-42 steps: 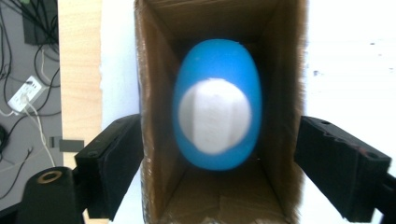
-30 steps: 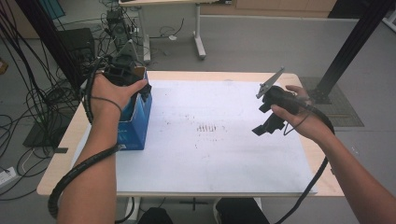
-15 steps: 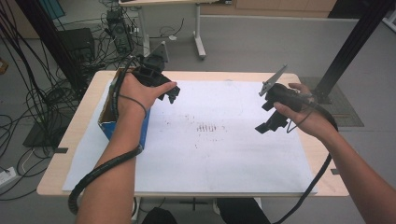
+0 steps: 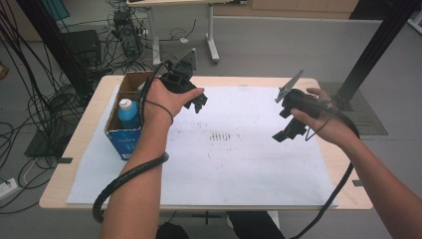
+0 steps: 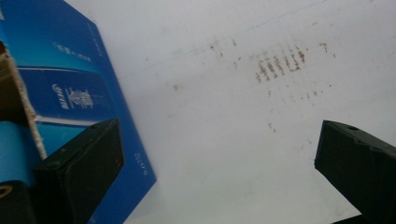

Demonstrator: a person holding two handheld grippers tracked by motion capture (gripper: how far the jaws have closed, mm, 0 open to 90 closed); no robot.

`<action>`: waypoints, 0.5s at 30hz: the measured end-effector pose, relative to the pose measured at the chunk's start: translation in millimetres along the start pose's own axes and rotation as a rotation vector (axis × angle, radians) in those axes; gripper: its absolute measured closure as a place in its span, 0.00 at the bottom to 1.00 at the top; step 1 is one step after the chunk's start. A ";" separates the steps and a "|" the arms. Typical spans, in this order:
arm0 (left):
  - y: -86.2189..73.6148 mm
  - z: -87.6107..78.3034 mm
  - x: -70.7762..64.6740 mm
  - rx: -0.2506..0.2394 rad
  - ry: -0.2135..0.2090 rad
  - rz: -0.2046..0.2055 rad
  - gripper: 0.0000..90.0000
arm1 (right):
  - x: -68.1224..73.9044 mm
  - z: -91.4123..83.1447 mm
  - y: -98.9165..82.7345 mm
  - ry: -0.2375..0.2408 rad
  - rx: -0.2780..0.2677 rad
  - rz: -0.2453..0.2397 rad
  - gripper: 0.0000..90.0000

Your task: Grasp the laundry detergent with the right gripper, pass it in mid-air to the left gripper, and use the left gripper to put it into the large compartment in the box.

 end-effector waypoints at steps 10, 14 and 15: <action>5.8 6.3 -9.8 -0.002 0.004 0.018 0.02 | -1.4 -3.5 -2.8 -0.004 -0.003 0.000 0.06; 9.2 4.0 -13.1 -0.015 0.011 0.022 0.02 | -1.4 -3.6 -3.1 -0.007 -0.002 0.003 0.06; 9.5 3.1 -13.4 -0.013 0.010 0.030 0.02 | -1.5 -3.8 -3.1 -0.008 -0.003 0.003 0.06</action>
Point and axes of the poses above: each handheld gripper's, and its own axes: z roughly forward along the jaws, y roughly out of its top, x roughly to its left, the point moved 7 cm from there along z, roughly forward along the jaws, and after that the axes turned 6 degrees about y, right-handed, at the moved point
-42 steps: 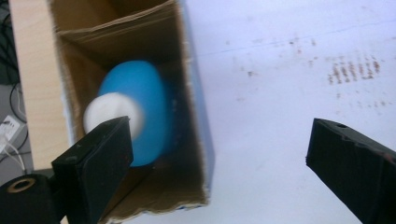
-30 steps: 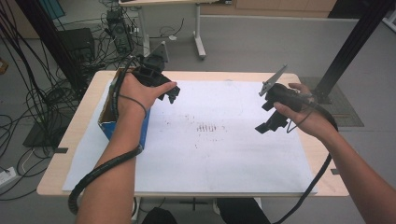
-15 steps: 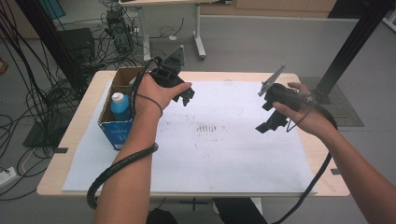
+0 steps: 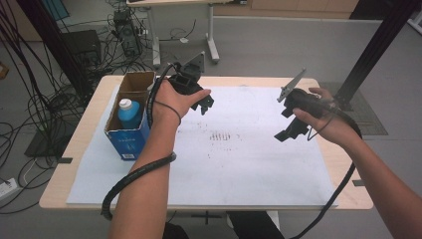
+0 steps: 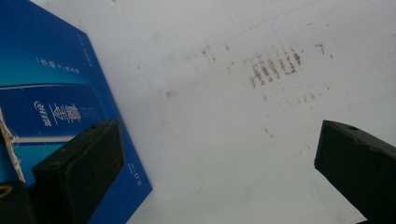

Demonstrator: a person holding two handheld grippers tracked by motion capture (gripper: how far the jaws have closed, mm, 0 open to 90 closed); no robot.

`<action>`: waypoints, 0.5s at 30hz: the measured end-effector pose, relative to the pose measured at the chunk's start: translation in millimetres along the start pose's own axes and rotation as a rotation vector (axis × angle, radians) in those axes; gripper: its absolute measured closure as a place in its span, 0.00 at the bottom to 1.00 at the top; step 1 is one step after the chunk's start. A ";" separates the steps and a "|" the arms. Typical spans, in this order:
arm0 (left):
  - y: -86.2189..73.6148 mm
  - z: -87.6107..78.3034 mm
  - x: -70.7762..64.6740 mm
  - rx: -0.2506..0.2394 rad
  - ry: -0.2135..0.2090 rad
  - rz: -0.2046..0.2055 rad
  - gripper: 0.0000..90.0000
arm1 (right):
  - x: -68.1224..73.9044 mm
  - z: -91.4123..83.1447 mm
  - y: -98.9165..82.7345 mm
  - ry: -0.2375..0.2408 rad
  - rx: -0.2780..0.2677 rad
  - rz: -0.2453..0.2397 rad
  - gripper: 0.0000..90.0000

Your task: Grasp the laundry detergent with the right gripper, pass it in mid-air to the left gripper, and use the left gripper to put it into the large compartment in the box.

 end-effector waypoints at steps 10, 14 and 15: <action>1.0 -1.6 -0.1 -0.019 0.005 -0.002 0.02 | 2.0 0.5 1.9 0.001 0.009 -0.004 0.06; 1.1 -2.6 1.1 -0.024 0.007 -0.003 0.02 | 2.5 1.3 2.5 0.002 0.011 -0.004 0.06; 1.2 -2.7 1.6 -0.026 0.010 -0.003 0.02 | 2.5 1.5 2.6 0.001 0.012 -0.004 0.06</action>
Point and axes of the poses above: each handheld gripper's, and its own axes: z roughly forward along the jaws, y roughly out of its top, x roughly to its left, the point moved 7 cm from there along z, roughly forward along the jaws, and after that the axes turned 6 degrees about y, right-handed, at the moved point
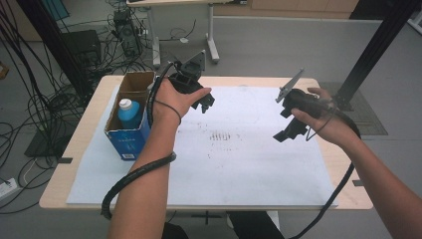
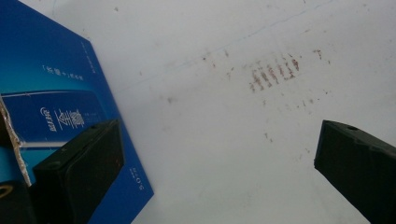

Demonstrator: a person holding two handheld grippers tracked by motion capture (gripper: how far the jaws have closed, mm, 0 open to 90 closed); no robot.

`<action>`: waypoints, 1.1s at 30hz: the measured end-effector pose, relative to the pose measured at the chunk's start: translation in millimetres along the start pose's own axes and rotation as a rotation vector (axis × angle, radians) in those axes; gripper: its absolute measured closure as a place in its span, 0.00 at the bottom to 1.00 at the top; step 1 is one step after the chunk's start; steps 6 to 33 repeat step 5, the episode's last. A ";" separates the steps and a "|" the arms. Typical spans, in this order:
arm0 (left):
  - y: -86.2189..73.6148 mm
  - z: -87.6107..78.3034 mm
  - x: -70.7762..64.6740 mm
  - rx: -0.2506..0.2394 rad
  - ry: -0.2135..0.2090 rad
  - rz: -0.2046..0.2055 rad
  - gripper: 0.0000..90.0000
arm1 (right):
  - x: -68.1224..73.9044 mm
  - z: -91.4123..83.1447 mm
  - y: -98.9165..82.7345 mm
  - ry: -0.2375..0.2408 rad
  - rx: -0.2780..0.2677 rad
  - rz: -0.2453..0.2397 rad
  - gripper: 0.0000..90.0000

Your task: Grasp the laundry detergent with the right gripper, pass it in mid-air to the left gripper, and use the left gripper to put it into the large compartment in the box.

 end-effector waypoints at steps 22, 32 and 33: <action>-0.3 -0.6 1.7 -0.008 -0.003 -0.007 0.02 | 0.5 0.8 -0.8 0.000 0.002 0.001 0.06; -0.3 -0.6 1.7 -0.008 -0.003 -0.007 0.02 | 0.5 0.8 -0.8 0.000 0.002 0.001 0.06; -0.3 -0.6 1.7 -0.008 -0.003 -0.007 0.02 | 0.5 0.8 -0.8 0.000 0.002 0.001 0.06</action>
Point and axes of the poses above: each handheld gripper's, and its own axes: z roughly forward along the jaws, y roughly out of its top, x roughly to its left, the point moved 7 cm from there along z, roughly forward along the jaws, and after that the axes turned 6 degrees about y, right-handed, at the moved point
